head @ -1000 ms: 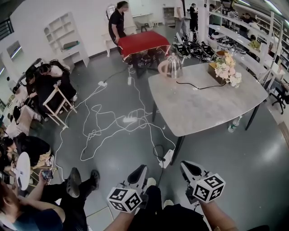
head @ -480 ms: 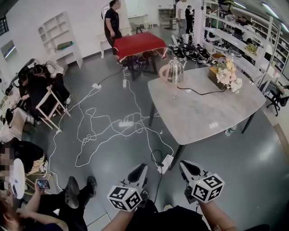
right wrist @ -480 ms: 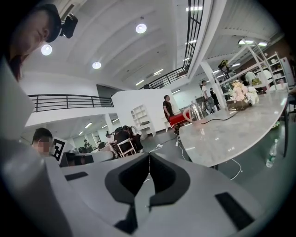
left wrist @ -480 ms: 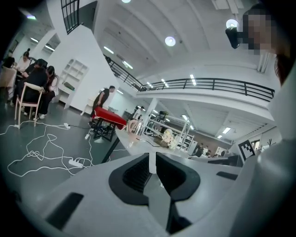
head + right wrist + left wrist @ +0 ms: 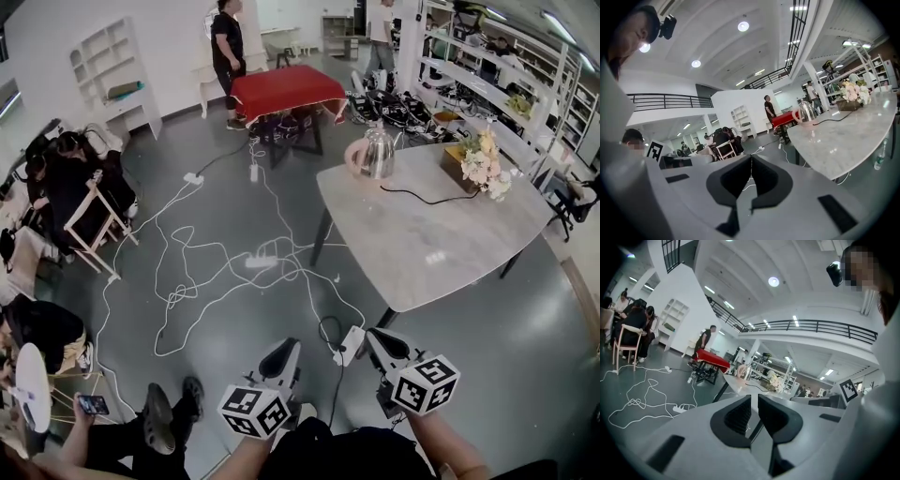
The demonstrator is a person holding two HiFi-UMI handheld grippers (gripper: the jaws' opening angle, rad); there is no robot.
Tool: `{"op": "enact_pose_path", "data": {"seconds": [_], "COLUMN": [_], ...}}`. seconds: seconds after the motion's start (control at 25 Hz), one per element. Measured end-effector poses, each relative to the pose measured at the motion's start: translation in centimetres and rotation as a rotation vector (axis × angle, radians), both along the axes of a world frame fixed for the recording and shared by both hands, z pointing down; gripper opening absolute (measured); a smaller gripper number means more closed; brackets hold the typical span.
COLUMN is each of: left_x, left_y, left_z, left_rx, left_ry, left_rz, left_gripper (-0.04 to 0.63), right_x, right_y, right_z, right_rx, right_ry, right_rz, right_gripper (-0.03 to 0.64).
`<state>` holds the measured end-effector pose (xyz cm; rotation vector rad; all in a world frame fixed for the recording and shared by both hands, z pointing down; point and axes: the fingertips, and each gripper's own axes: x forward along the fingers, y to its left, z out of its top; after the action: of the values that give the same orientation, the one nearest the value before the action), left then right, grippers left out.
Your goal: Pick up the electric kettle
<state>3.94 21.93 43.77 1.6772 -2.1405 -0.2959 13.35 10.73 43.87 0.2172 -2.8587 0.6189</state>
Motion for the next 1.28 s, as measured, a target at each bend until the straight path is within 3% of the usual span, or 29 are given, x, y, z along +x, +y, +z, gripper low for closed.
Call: {"op": "enact_pose_path", "data": {"seconds": [0.32, 0.6, 0.96, 1.28], "left_x": [-5.7, -9.1, -11.7, -17.0], "left_y": [2.5, 3.9, 2.4, -0.5], "left_z": [0.3, 1.0, 1.0, 1.5], "left_rx": [-0.017, -0.021, -0.006, -0.016], "left_ry": [-0.001, 0.008, 0.027, 0.01], "left_rz": [0.019, 0.033, 0.038, 0.001], "left_gripper": [0.046, 0.046, 0.044, 0.046], "right_x": [-5.7, -8.2, -11.0, -16.2], "right_y": [1.8, 2.3, 0.8, -2.8], "right_z": [0.2, 0.5, 1.1, 2.0], "right_rx": [0.005, 0.007, 0.006, -0.002], "right_ry": [0.019, 0.031, 0.061, 0.051], "right_rz": [0.031, 0.072, 0.082, 0.087], "right_gripper": [0.008, 0.008, 0.008, 0.008]}}
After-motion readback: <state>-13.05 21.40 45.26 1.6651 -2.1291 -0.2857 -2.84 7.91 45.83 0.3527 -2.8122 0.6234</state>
